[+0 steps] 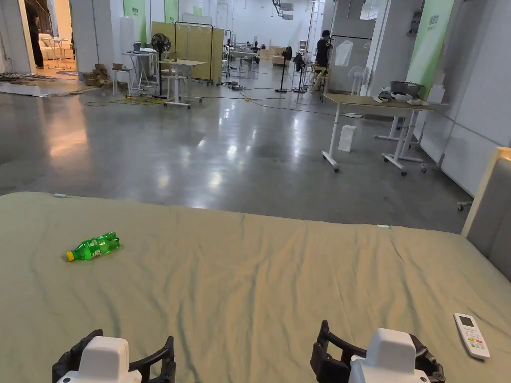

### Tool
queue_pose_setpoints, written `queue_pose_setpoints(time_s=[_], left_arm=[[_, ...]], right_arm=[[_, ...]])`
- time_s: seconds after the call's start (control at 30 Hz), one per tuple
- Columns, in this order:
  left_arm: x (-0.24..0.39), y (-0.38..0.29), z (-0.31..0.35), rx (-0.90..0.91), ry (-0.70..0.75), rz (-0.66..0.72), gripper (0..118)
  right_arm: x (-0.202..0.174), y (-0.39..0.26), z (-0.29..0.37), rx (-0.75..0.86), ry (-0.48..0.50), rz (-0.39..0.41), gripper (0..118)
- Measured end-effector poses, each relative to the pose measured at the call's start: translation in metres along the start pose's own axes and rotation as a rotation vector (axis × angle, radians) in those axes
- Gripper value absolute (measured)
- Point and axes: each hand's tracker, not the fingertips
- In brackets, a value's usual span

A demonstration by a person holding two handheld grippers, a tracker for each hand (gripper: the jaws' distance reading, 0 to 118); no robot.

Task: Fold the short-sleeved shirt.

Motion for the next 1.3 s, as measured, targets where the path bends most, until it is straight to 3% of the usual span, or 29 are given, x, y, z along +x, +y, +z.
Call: queue_pose_setpoints(time_s=[1.3], left_arm=[[-0.009,0.004,-0.003,0.032,0.008,-0.001,99]], right_arm=[[-0.005,-0.003,0.007,-0.026,0.007,-0.01,118]])
